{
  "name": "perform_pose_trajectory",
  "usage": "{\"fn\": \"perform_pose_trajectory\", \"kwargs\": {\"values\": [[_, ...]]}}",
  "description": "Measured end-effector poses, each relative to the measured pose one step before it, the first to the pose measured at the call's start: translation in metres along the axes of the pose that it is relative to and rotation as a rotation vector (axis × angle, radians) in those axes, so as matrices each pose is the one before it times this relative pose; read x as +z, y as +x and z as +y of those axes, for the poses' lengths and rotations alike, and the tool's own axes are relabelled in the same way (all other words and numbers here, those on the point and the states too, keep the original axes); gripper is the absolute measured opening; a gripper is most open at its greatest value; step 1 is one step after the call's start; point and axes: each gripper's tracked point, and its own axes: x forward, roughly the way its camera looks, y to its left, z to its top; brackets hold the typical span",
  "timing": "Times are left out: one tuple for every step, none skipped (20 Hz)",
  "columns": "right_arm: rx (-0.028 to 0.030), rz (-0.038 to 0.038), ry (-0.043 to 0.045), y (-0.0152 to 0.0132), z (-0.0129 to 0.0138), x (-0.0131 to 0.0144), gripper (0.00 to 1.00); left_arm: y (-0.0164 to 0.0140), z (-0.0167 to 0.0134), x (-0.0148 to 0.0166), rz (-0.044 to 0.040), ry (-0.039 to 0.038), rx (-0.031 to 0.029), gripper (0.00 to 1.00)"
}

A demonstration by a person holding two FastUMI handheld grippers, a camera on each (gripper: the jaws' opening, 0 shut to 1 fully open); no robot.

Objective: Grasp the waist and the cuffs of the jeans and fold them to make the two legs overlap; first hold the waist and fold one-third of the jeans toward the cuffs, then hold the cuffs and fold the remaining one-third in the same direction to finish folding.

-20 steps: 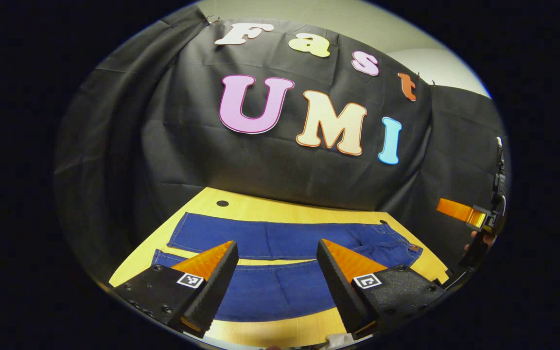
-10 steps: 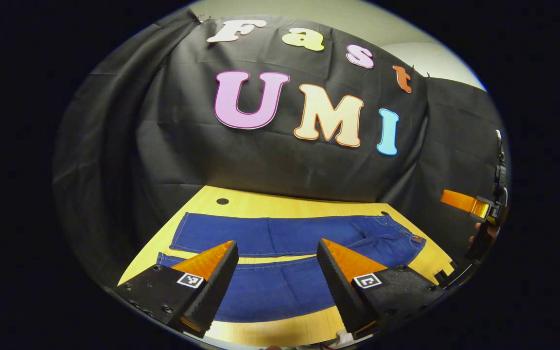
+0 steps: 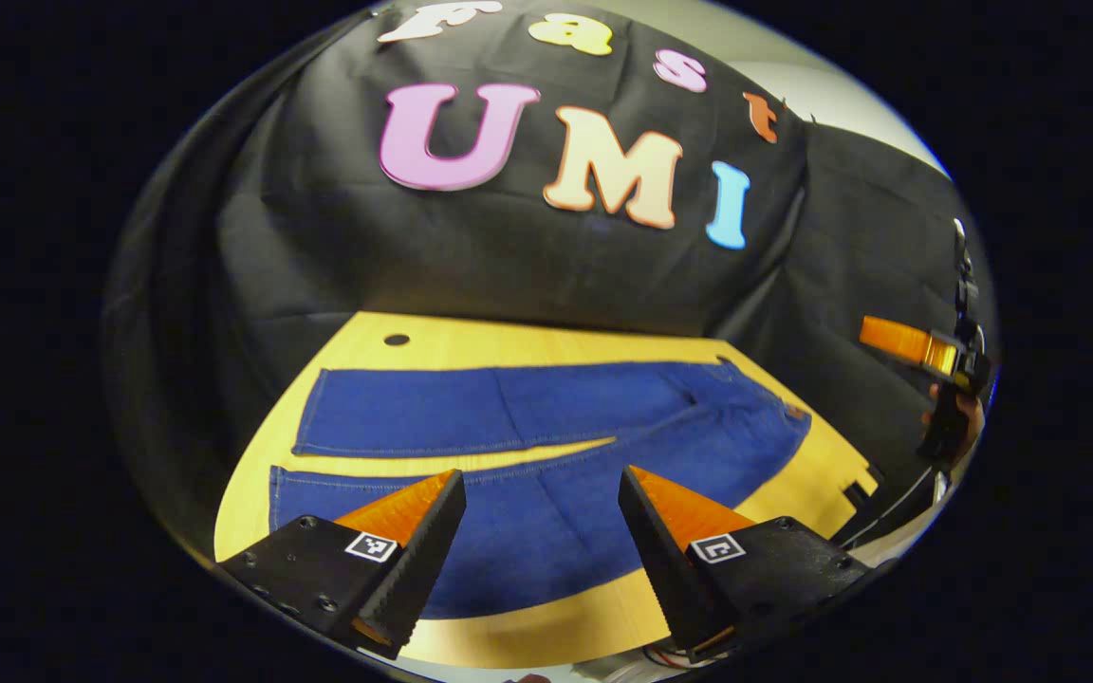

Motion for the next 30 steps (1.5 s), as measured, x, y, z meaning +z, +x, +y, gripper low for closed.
{"fn": "perform_pose_trajectory", "kwargs": {"values": [[-0.00818, 0.01239, -0.00859, -0.00093, -0.00306, -0.00439, 0.98, 0.00392, -0.00118, -0.01227, 0.0413, 0.02783, -0.03009, 0.95], [-0.00848, 0.01293, -0.00783, -0.00141, -0.00358, -0.00352, 0.98, 0.00324, 0.00061, -0.00906, 0.04622, 0.03654, -0.02565, 0.95], [-0.00614, 0.0104, -0.00578, -0.00233, -0.00179, -0.00375, 0.93, 0.00355, 0.00003, -0.01103, 0.04918, 0.03518, -0.03303, 0.96], [-0.00619, 0.01291, -0.00207, -0.00252, -0.00219, -0.0033, 0.98, 0.00242, -0.00145, -0.01226, 0.04654, 0.03286, -0.03824, 0.96], [-0.00171, 0.016, 0.00071, -0.00308, -0.0015, -0.00526, 0.98, 0.00162, -0.00164, -0.01253, 0.04749, 0.02709, -0.04167, 0.96], [-0.00161, 0.01529, -0.00332, -0.00324, -0.00197, -0.00325, 0.98, 0.00111, -0.00179, -0.01243, 0.05135, 0.02685, -0.0453, 0.96], [-0.00755, 0.01327, -0.00882, -0.00405, -0.0038, -0.00348, 0.94, 0.00132, -0.00065, -0.0126, 0.05433, 0.02862, -0.03325, 0.96], [-0.00879, 0.01159, -0.01244, -0.00331, -0.00376, -0.00095, 0.98, 0.00193, 0.0017, -0.01132, 0.05454, 0.02931, -0.02373, 0.96], [-0.00826, 0.00954, -0.01268, -0.00383, -0.00527, -0.00186, 0.98, 0.00032, 0.00068, -0.00757, 0.04019, 0.02908, -0.02189, 0.96], [-0.0098, 0.00946, -0.01052, -0.00204, -0.0059, -0.00119, 0.98, -0.0007, 0.00154, -0.00933, 0.03655, 0.03305, -0.0125, 0.96], [-0.00771, 0.01423, -0.00606, -0.00153, -0.00455, -0.00336, 0.98, -0.00116, 0.0034, -0.00658, 0.03963, 0.03812, -0.00561, 0.96], [-0.00278, 0.01466, -0.00231, -0.00085, -0.00285, -0.0035, 0.98, 0.00161, 0.00167, -0.00617, 0.03885, 0.04151, -0.00352, 0.96], [-0.00447, 0.00895, -0.0027, -0.00114, -0.00351, -0.00244, 0.98, 0.00119, 0.00234, -0.00489, 0.04155, 0.04389, -0.00325, 0.96], [-0.00637, 0.00407, -0.00247, -0.00103, -0.00381, -0.00071, 0.98, 0.00303, 0.00265, -0.00639, 0.03836, 0.04163, -0.00145, 0.96], [-0.0054, 0.00229, -0.00044, 0.00007, -0.00258, -0.00141, 0.98, 0.00101, 0.00216, -0.006, 0.03312, 0.0375, -0.00295, 0.96], [-0.00252, 0.00273, 0.00237, 0.00028, -0.00154, -0.00025, 0.98, 0.00039, 0.00266, -0.00871, 0.03469, 0.03205, 0.00013, 0.96], [-0.00098, 0.00226, 0.00253, -0.0009, -0.00137, -0.00144, 0.93, 0.00064, 0.00006, -0.00674, 0.03689, 0.03212, 0.00002, 0.96], [-0.0014, 0.00245, -0.00007, -0.00035, -0.00121, -0.00019, 0.98, 0.00008, 0.00146, -0.00439, 0.03287, 0.03355, 0.00229, 0.95], [-0.00272, 0.00597, -0.00366, 0.00047, -0.00239, -0.00261, 0.98, 0.00065, 0.00118, -0.00387, 0.02806, 0.03571, 0.00011, 0.97], [-0.00494, 0.00499, -0.00473, 0.00014, -0.00192, -0.0009, 0.98, 0.00372, 0.00181, -0.00413, 0.01827, 0.02974, 0.00152, 0.95], [-0.00367, 0.00173, 0.00037, -0.00023, -0.0025, -0.0005, 0.98, 0.00199, 0.00017, -0.0018, 0.01371, 0.00916, -0.0066, 0.95], [0.00019, -0.00172, 0.00699, -0.00026, -0.0005, 0.00097, 0.98, 0.00197, -0.00073, 0.00075, -0.00608, -0.01226, -0.00612, 0.95], [0.00509, -0.00082, 0.00522, 0.00129, 0.00203, -0.00005, 0.98, 0.00007, -0.00394, 0.00019, 0.00903, -0.01634, -0.01126, 0.93], [0.00911, -0.00024, 0.00416, 0.00149, 0.00313, 0.0015, 0.98, -0.00043, -0.00127, 0.00062, 0.00466, -0.00801, -0.00774, 0.92], [0.01091, 0.00145, 0.00225, 0.0026, 0.00306, -0.00081, 0.98, 0.0, 0.00048, -0.00047, 0.00884, -0.00018, -0.00747, 0.91], [0.00793, 0.00398, -0.00038, 0.00355, 0.00293, -0.00024, 0.98, 0.0006, 0.00246, -0.00035, 0.00945, 0.00441, -0.00707, 0.91], [0.00748, 0.00468, -0.0008, 0.00354, 0.00162, -0.00156, 0.98, 0.00091, 0.00116, -0.00063, 0.01793, 0.00421, -0.00435, 0.93], [0.00647, 0.0025, 0.00135, 0.00198, 0.00186, -0.00068, 0.98, -0.00044, 0.00011, -0.001, 0.01372, -0.00351, -0.00164, 0.92], [0.00984, -0.00066, 0.00442, 0.00231, 0.00294, -0.00066, 0.98, 0.00034, -0.00075, 0.00002, 0.01468, 0.00263, -0.0011, 0.93], [0.00649, 0.00177, 0.00557, 0.00269, 0.00197, -0.00114, 0.98, 0.00059, -0.00036, 0.00036, 0.01682, 0.00883, -0.00218, 0.92]]}}
